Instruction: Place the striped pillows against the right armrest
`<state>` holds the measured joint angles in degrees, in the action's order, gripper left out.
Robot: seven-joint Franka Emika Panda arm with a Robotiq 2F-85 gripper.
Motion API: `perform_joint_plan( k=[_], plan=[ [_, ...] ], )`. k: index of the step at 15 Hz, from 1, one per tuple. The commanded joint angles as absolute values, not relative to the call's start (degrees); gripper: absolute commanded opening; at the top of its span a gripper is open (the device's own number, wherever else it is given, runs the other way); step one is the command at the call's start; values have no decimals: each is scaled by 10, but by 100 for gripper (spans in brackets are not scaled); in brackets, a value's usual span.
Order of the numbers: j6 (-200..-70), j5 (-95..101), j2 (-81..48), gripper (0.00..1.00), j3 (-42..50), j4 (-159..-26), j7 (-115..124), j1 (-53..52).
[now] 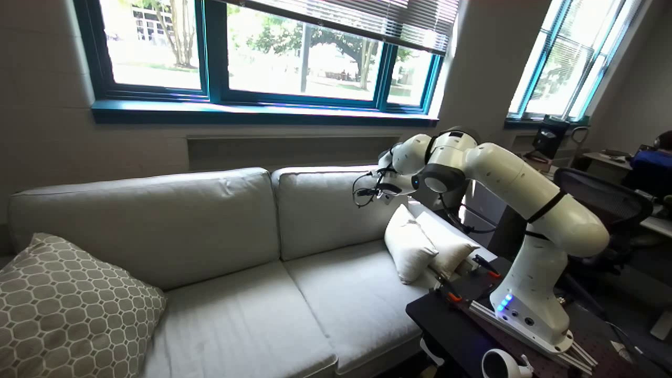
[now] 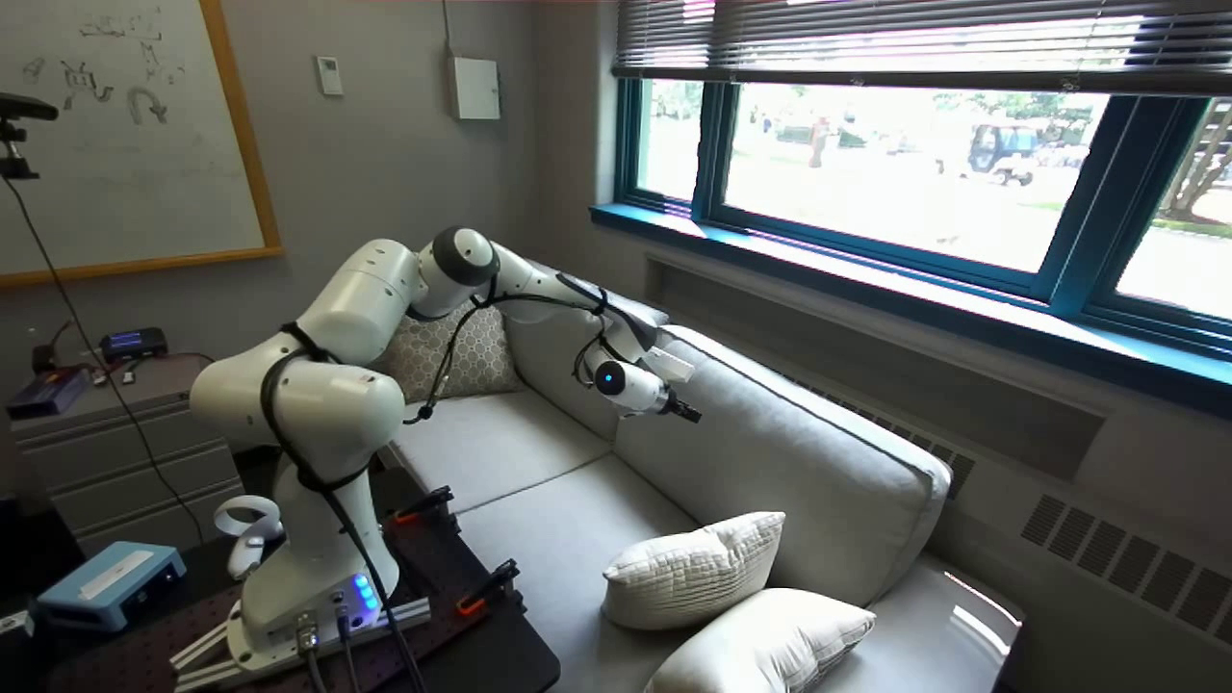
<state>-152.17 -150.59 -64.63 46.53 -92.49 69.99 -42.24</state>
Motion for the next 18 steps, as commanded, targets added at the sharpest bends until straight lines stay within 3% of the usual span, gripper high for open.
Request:
perform_joint_plan(
  k=[1, 3, 4, 5, 6, 9, 13, 18],
  plan=[
    [-1438, -1495, -525, 100, 377, -1004, 588, -400],
    [-1389, -1484, -502, 100, 330, -1031, 541, -384],
    [-1331, -1493, -533, 100, 368, -1052, 567, -426],
    [-1294, -1493, -521, 100, 348, -1069, 543, -419],
    [-1286, -1468, -471, 100, 250, -1079, 475, -337],
    [-1209, -1389, -473, 100, 144, -1104, 458, -244],
    [-1217, -1308, -514, 100, 30, -1102, 486, -102],
    [-1265, -1277, -558, 100, 10, -1104, 524, -1]
  ],
)
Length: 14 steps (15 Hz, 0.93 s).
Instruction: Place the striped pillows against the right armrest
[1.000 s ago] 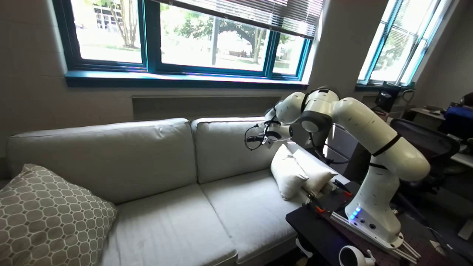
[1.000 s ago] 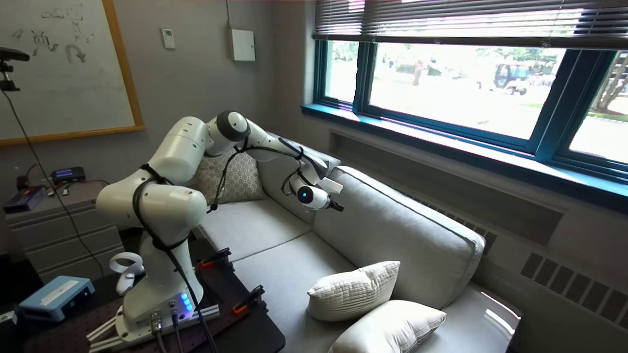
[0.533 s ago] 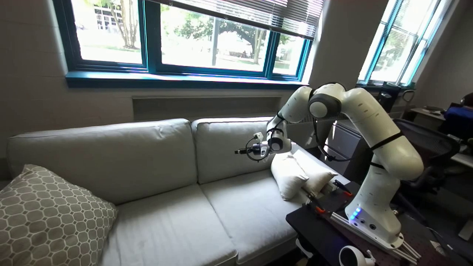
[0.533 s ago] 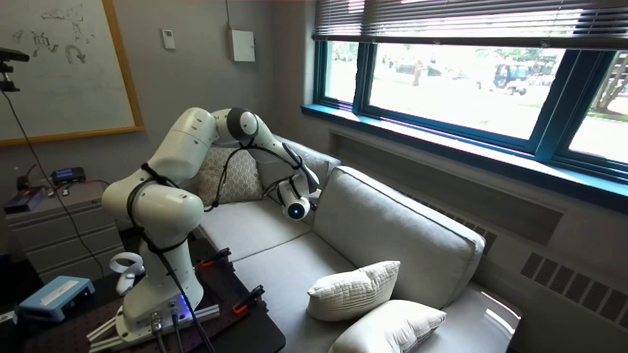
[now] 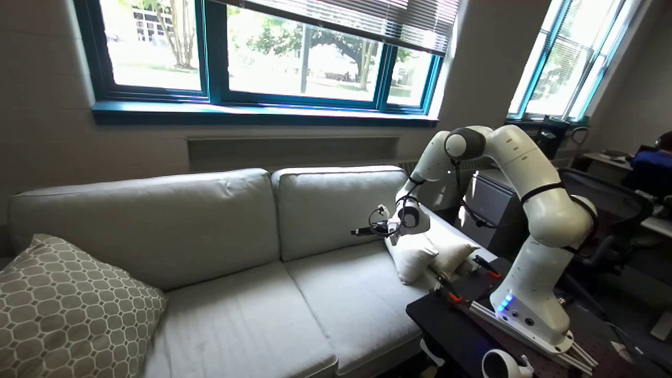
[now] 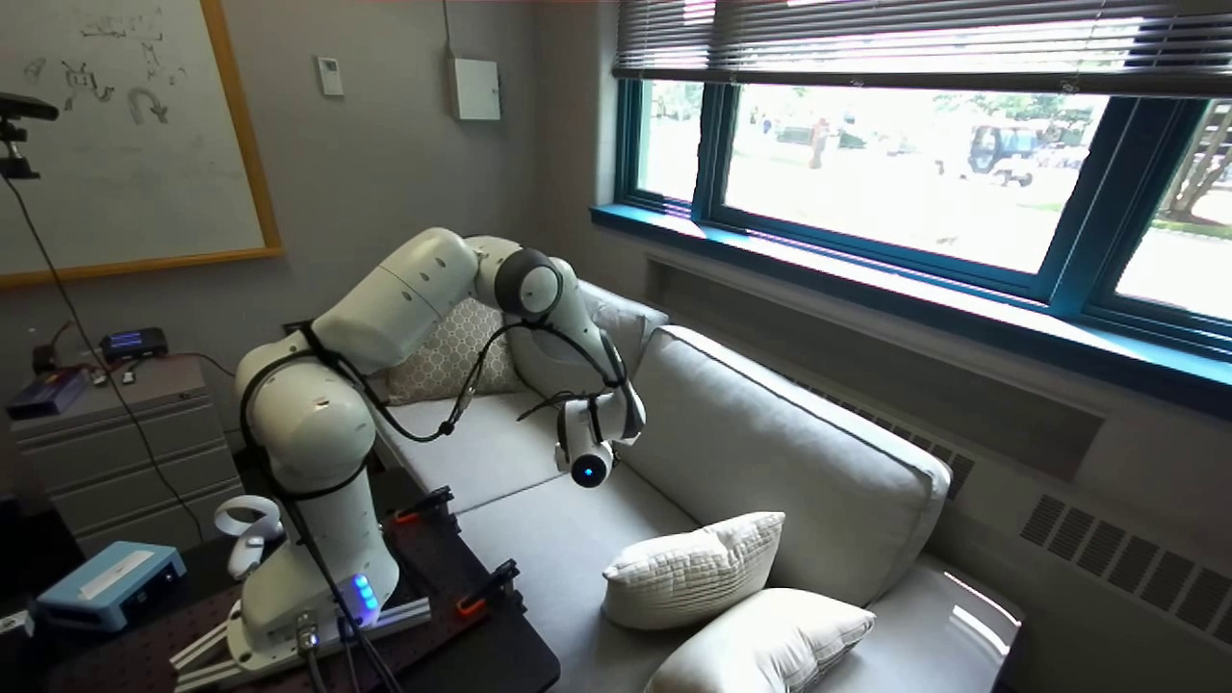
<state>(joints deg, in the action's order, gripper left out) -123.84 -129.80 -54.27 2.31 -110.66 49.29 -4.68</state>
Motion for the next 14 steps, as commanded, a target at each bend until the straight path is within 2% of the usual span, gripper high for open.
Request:
perform_joint_plan(
  k=[1, 14],
  plan=[
    [-1275, -1268, -571, 100, 12, -1097, 539, 13],
    [-1450, -1228, -595, 100, 46, -1084, 627, 81]
  ],
)
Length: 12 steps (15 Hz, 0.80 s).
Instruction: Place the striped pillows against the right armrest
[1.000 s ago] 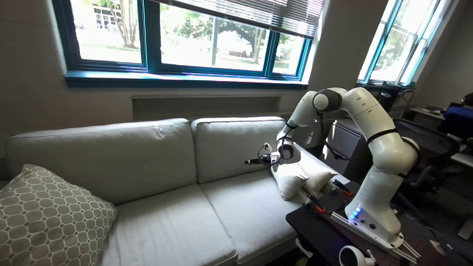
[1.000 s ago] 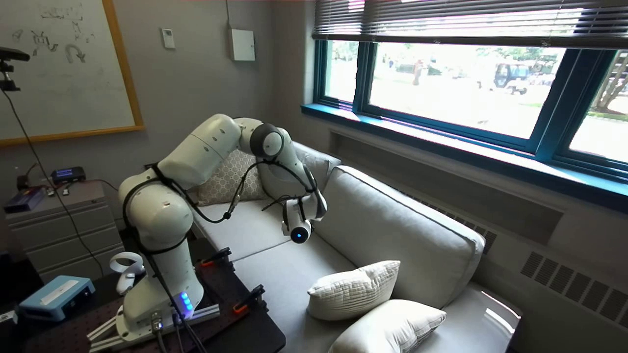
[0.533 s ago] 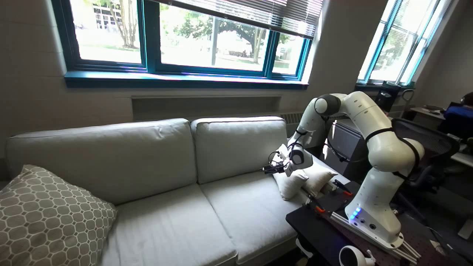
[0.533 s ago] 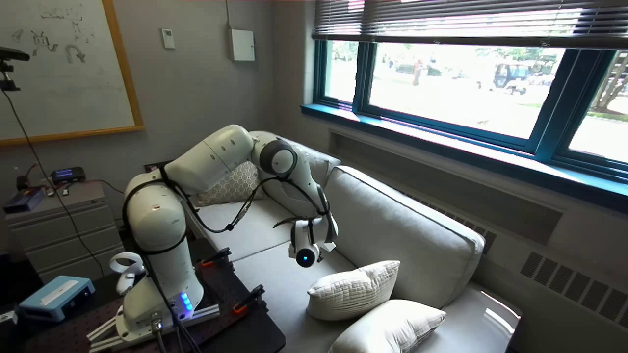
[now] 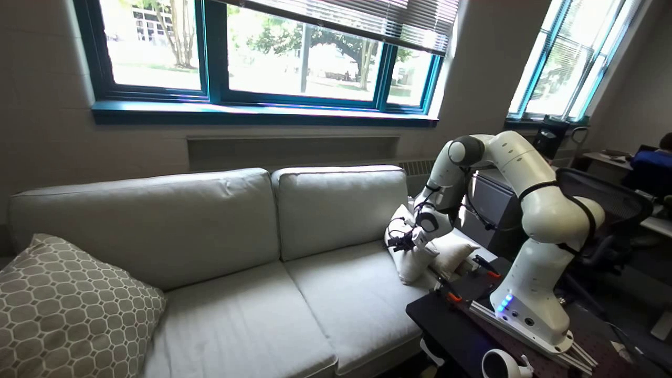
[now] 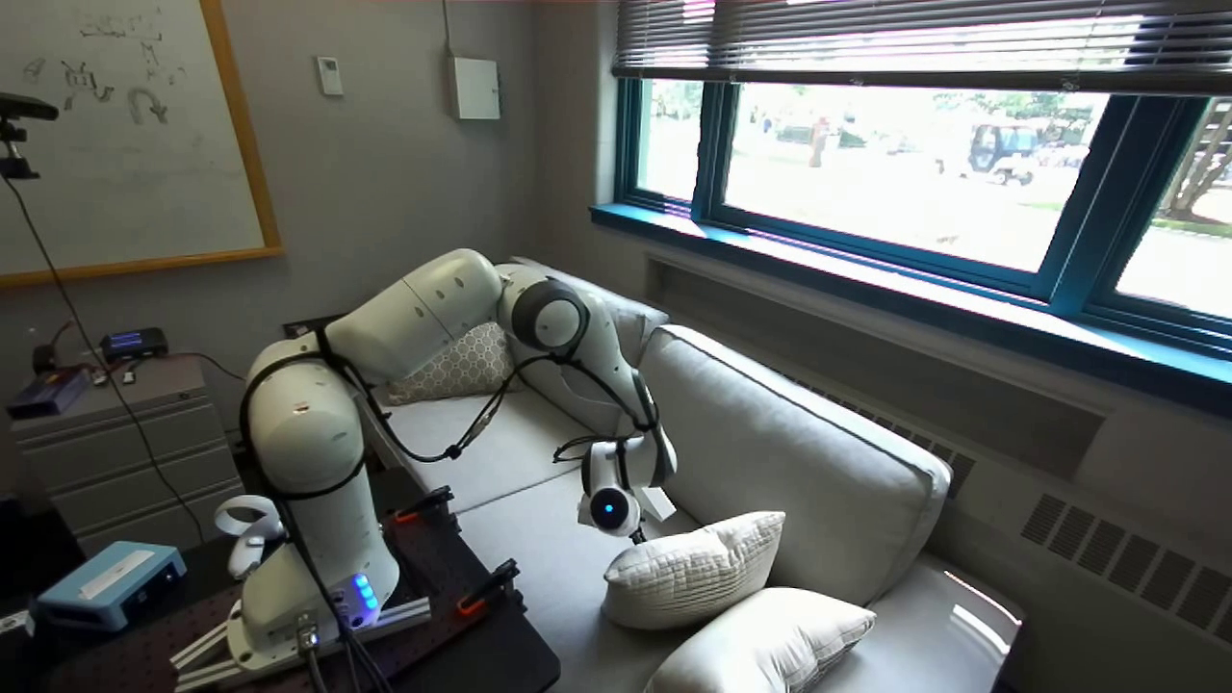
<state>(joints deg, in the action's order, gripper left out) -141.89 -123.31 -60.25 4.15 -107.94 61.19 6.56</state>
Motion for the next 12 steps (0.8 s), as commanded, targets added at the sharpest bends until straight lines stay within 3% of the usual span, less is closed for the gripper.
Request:
perform_joint_plan(
  k=[1, 12],
  plan=[
    [-1459, -1226, -600, 100, 48, -1080, 632, 88],
    [-1435, -1192, -592, 100, 54, -1090, 639, 143]
  ],
)
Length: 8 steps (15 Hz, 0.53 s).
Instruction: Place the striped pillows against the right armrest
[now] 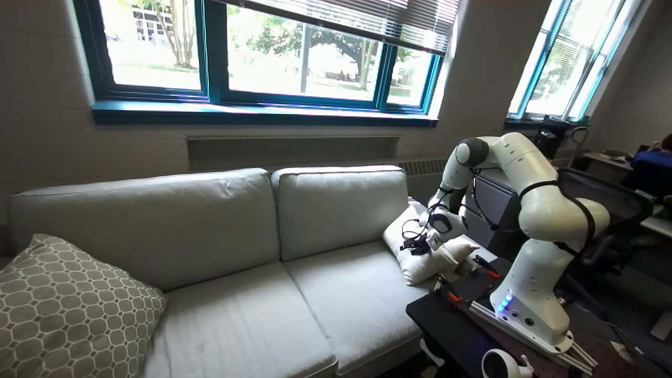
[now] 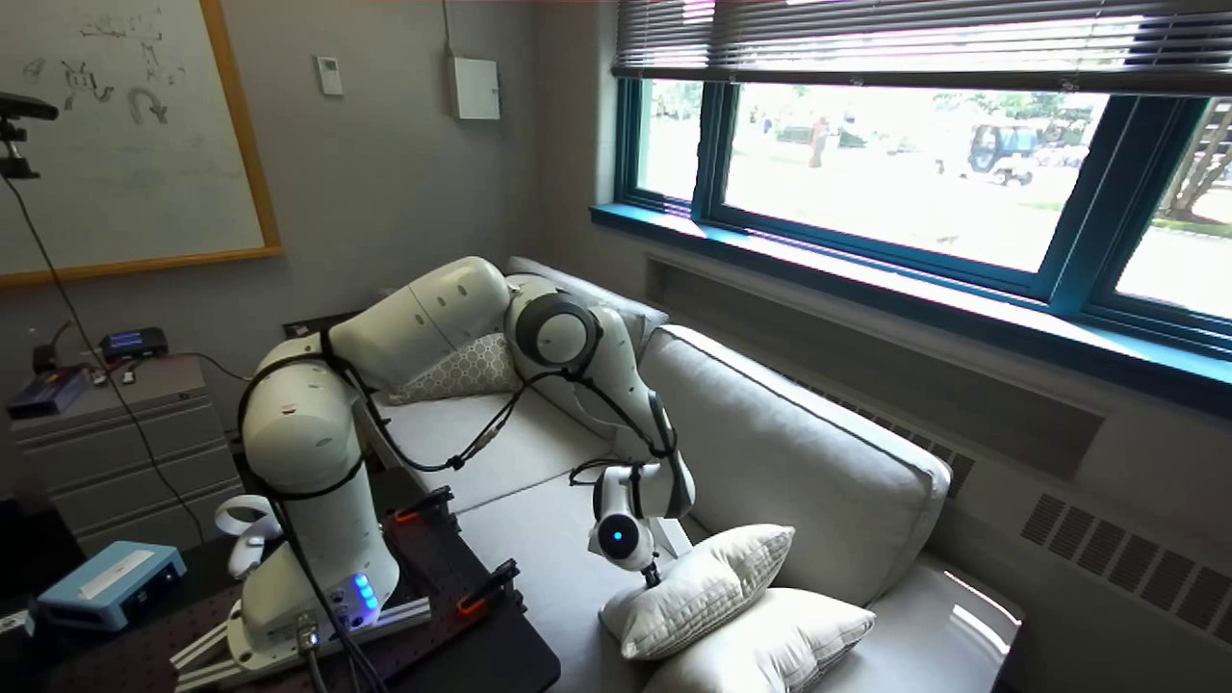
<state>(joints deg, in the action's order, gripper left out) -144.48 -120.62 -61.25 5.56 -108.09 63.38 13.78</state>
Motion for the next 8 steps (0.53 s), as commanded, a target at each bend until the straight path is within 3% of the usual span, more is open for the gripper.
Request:
perform_joint_plan(
  k=[1, 8],
  plan=[
    [-1435, -1191, -587, 100, 54, -1091, 638, 140],
    [-1451, -1201, -527, 100, 47, -1112, 614, 105]
  ],
)
